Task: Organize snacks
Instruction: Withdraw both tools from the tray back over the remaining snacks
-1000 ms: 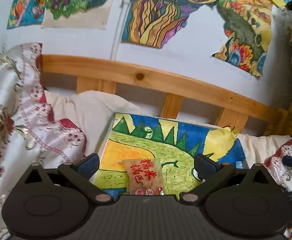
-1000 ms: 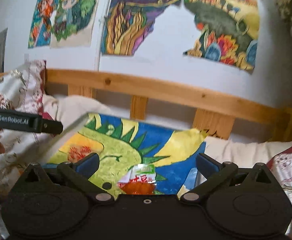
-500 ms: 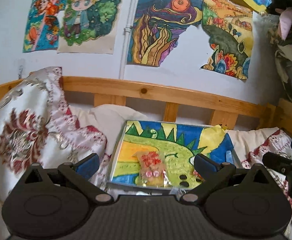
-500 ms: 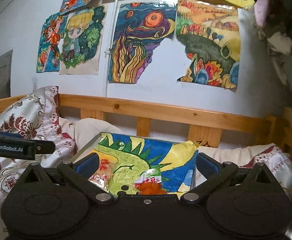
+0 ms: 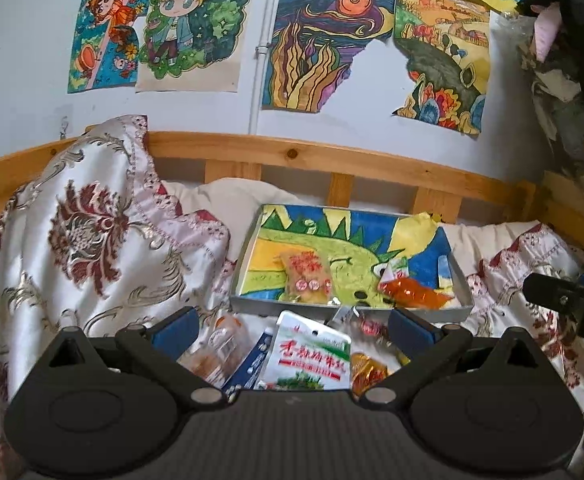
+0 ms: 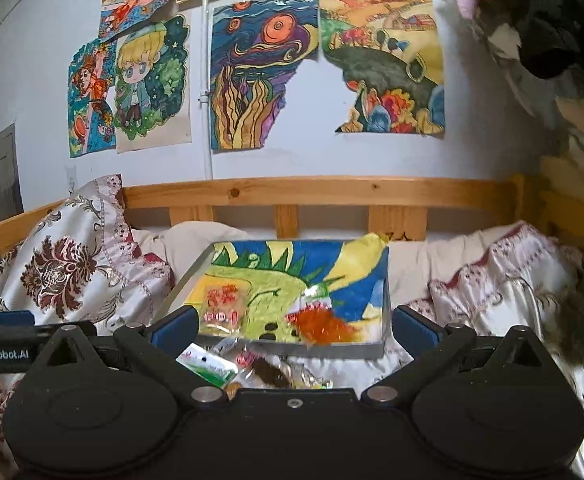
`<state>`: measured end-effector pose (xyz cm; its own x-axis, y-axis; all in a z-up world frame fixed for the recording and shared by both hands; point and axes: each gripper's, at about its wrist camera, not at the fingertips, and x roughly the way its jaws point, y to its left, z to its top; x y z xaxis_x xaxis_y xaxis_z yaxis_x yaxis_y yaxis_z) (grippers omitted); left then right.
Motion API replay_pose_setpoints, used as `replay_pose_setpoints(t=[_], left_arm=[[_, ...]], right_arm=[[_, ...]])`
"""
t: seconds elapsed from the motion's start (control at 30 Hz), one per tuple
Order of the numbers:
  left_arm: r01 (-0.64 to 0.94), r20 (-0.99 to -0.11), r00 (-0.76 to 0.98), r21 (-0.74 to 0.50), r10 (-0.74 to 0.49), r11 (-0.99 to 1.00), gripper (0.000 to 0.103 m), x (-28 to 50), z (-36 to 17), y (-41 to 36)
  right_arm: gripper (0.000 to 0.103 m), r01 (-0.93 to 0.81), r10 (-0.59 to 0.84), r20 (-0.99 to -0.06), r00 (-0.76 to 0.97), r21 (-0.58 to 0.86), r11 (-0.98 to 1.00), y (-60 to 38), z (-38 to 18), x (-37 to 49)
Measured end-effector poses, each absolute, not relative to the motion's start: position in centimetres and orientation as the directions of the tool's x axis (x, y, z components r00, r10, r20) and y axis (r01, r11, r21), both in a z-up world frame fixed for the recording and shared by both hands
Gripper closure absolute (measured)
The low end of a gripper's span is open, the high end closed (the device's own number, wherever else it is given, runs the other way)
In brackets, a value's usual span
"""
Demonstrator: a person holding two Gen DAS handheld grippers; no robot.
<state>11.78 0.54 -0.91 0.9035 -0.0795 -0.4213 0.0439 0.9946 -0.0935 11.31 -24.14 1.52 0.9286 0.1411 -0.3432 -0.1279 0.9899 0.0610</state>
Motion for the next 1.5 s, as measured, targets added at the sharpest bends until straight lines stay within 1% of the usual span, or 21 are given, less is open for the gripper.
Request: replay_pose_setpoints(t=[0.17,0.33,0.43,0.53,0.87,1.5], left_arm=[[0.024,-0.419,0.907,-0.059,-0.046,0.998,0.000,10.4,-1.0,0.5],[0.014,-0.457,0.889,-0.038,-0.030,0.999,0.001,9.6,-1.4,0.5],[0.012,-0.472,0.881,-0.044,-0.031,0.999,0.001,9.2,-1.5,0.7],[0.003,-0.478,0.878,-0.064,-0.033,0.998,0.001,8.6,-1.6,1.1],[0.004,-0.492,0.869,-0.087,-0.046,0.996,0.001,7.2,-1.8,1.6],[0.019,-0.517,0.853,-0.102,-0.069,0.995,0.001,7.0,-2.0,1.2]], right_arm=[[0.001,-0.123,0.145,-0.378,0.914,0.083,0.989,-23.9,1.1,9.7],[0.001,-0.108,0.138,-0.403,0.905,0.096,0.989,-23.6,1.2,8.5],[0.001,-0.080,0.128,-0.421,0.898,0.130,0.988,-23.7,0.9,7.7],[0.001,-0.061,0.097,-0.451,0.887,0.093,0.994,-23.2,0.6,7.3],[0.001,-0.087,0.090,-0.481,0.872,0.028,0.996,-21.4,0.4,6.0],[0.001,-0.078,0.078,-0.495,0.866,0.021,0.997,-21.2,0.3,6.1]])
